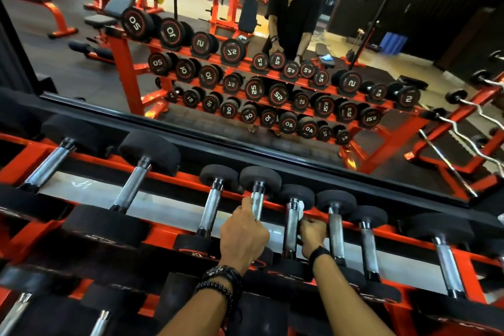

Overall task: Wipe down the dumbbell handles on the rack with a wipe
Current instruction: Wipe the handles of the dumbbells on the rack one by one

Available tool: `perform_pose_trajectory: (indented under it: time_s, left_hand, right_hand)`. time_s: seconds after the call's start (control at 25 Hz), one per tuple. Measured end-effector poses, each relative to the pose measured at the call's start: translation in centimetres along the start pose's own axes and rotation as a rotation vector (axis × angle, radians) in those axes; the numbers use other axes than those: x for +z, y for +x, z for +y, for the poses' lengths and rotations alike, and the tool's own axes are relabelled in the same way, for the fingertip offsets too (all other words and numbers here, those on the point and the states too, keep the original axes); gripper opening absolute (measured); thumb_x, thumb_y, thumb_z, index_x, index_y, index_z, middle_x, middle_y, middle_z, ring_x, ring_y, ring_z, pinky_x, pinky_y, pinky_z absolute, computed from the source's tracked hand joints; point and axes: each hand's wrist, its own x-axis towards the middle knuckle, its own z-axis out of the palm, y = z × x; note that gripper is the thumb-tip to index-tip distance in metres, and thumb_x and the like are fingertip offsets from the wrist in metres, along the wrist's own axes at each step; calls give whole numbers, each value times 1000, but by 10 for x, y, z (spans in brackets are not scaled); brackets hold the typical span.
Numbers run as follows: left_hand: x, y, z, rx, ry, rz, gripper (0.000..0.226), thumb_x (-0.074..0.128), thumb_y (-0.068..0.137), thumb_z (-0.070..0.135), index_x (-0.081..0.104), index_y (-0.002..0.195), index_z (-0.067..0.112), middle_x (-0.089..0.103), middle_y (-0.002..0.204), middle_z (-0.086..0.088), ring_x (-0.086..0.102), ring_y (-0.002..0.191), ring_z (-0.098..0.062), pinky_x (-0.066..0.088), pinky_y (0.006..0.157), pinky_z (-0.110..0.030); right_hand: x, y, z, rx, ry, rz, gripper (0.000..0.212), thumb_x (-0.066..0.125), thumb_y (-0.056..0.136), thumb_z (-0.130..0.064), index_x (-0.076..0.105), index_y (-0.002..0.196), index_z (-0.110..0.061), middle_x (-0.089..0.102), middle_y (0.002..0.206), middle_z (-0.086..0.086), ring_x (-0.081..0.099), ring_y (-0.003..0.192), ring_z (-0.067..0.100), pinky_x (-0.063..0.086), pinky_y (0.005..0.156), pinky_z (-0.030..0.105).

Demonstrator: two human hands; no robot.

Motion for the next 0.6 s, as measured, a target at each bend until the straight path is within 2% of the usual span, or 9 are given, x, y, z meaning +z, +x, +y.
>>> perform_pose_trajectory:
  time_s: [0.08, 0.2, 0.32, 0.4, 0.52, 0.6]
  left_hand:
    - [-1, 0, 1, -6, -10, -1, 39, 52, 86, 16, 45, 124, 20, 53, 82, 5, 55, 70, -11, 50, 66, -28]
    - [-1, 1, 2, -2, -8, -1, 40, 52, 87, 17, 43, 125, 21, 52, 85, 5, 55, 73, -11, 45, 66, -25]
    - [-1, 0, 2, -9, -3, -12, 43, 52, 85, 16, 42, 127, 19, 54, 86, 4, 57, 74, -12, 51, 68, -28]
    - [0, 1, 1, -7, 2, -12, 43, 53, 84, 15, 42, 126, 19, 54, 86, 4, 57, 74, -13, 52, 69, -29]
    - [-2, 2, 4, -8, -5, -16, 45, 52, 82, 15, 42, 126, 18, 54, 87, 2, 57, 74, -17, 48, 68, -30]
    - [-4, 0, 4, -16, 5, -29, 47, 51, 81, 15, 42, 127, 17, 55, 89, 0, 58, 76, -20, 51, 69, -34]
  right_hand:
    - [4, -15, -10, -105, -51, 72, 22, 55, 83, 7, 61, 67, -8, 60, 70, 9, 58, 73, 28, 51, 69, 38]
    - [13, -37, -21, -250, -211, 39, 20, 51, 85, 4, 56, 67, -4, 57, 69, 10, 51, 63, 26, 39, 55, 31]
    - [16, -33, -28, -161, -225, -62, 7, 62, 79, -6, 63, 73, -1, 63, 72, 11, 56, 66, 25, 43, 56, 33]
    - [11, -34, -29, -241, -253, -80, 9, 64, 79, -5, 63, 71, -1, 61, 66, 9, 53, 61, 22, 41, 53, 30]
    - [4, -45, -30, -404, -318, -16, 28, 58, 79, 4, 49, 58, -11, 50, 57, 3, 44, 54, 20, 31, 47, 26]
    - [0, -42, -26, -473, -380, -17, 34, 59, 75, 5, 42, 51, -11, 42, 48, 0, 40, 50, 20, 25, 42, 21]
